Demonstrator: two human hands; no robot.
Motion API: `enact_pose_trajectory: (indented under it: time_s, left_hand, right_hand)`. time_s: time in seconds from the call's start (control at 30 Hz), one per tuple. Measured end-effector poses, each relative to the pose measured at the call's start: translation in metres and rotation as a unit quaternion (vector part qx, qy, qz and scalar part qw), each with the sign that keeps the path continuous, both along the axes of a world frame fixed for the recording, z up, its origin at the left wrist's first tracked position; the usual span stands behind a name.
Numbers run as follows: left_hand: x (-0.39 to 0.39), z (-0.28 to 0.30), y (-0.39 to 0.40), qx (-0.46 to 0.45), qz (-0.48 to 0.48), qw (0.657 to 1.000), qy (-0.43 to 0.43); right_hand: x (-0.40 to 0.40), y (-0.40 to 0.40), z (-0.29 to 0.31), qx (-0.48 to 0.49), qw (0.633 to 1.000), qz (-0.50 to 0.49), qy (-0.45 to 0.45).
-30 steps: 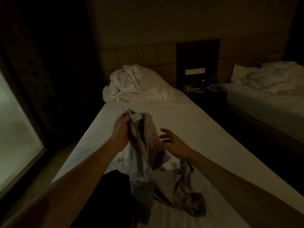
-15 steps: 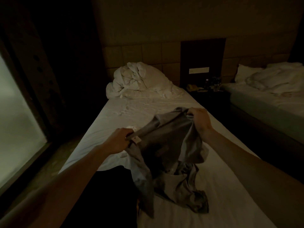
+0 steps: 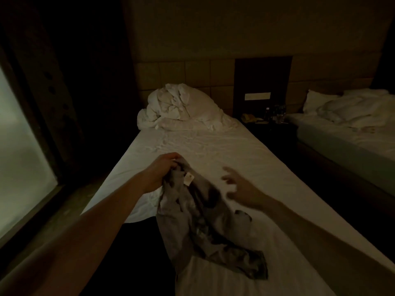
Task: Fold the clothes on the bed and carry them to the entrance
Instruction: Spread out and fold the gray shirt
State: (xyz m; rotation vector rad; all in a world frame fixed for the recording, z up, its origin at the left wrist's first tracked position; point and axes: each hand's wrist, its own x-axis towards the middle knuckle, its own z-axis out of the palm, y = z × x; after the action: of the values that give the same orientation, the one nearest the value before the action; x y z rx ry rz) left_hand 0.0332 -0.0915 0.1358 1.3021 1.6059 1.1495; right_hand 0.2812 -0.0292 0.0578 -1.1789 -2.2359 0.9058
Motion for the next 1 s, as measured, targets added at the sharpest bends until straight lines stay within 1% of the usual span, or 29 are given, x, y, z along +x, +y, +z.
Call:
enact_pose_trajectory:
  time_s: [0.07,0.1,0.17,0.23,0.27,0.3,0.33,0.4,0.43,0.47,0.5,0.6,0.63,0.7,0.77,0.87,0.93,1.0]
  left_hand:
    - [0.013,0.003,0.000,0.005,-0.030,0.999,-0.013]
    - [0.017,0.005,-0.001,0.002,-0.030,0.999,-0.013]
    - [0.019,0.008,-0.003,0.003,-0.016,1.000,-0.009]
    - [0.011,0.011,-0.007,0.008,-0.008,1.000,0.025]
    - [0.003,0.011,-0.009,0.010,-0.010,0.997,0.072]
    - [-0.005,0.010,-0.011,0.009,-0.024,0.990,0.142]
    - [-0.014,0.007,-0.012,-0.003,-0.053,0.973,0.225]
    - [-0.029,-0.006,-0.010,-0.038,-0.120,0.913,0.387]
    - [-0.031,-0.012,-0.010,-0.047,-0.138,0.885,0.442]
    - [-0.032,-0.016,-0.009,-0.045,-0.146,0.869,0.470]
    - [-0.031,-0.019,-0.008,-0.037,-0.149,0.865,0.478]
    - [-0.031,-0.020,-0.003,0.010,-0.145,0.866,0.478]
    - [-0.031,-0.018,-0.002,0.032,-0.120,0.873,0.472]
    - [-0.032,-0.012,-0.002,0.087,-0.032,0.894,0.439]
    - [-0.030,-0.005,-0.003,0.123,0.045,0.920,0.369]
    - [-0.022,0.008,-0.008,0.124,0.064,0.960,0.244]
    - [-0.018,0.018,-0.013,0.121,0.061,0.968,0.210]
    - [-0.011,0.032,-0.020,0.159,0.083,0.967,0.180]
  right_hand:
    - [-0.027,-0.021,-0.014,-0.035,0.996,0.081,-0.021]
    - [-0.038,-0.028,-0.017,-0.034,0.994,0.097,-0.028]
    - [-0.050,-0.034,-0.017,0.001,0.995,0.095,-0.037]
    - [-0.051,-0.034,-0.013,0.048,0.997,0.052,-0.004]
    - [-0.047,-0.031,-0.009,0.059,0.997,0.024,0.037]
    - [-0.042,-0.026,-0.004,0.073,0.995,-0.007,0.073]
    - [-0.036,-0.020,0.001,0.094,0.991,-0.037,0.091]
    - [-0.026,-0.005,0.015,0.143,0.982,-0.091,0.077]
    - [-0.022,0.001,0.022,0.160,0.978,-0.110,0.068]
    - [-0.018,0.005,0.031,0.172,0.975,-0.122,0.067]
    - [-0.015,0.007,0.038,0.185,0.971,-0.130,0.075]
    - [-0.005,0.005,0.064,0.195,0.959,-0.160,0.129]
    - [-0.002,0.003,0.074,0.193,0.954,-0.172,0.150]
    - [0.005,0.000,0.094,0.168,0.950,-0.175,0.196]
    - [0.015,-0.004,0.112,0.152,0.956,-0.143,0.204]
    - [0.030,-0.018,0.136,0.160,0.963,-0.093,0.196]
    - [0.039,-0.028,0.150,0.182,0.962,-0.064,0.193]
    - [0.048,-0.038,0.165,0.205,0.960,-0.050,0.183]
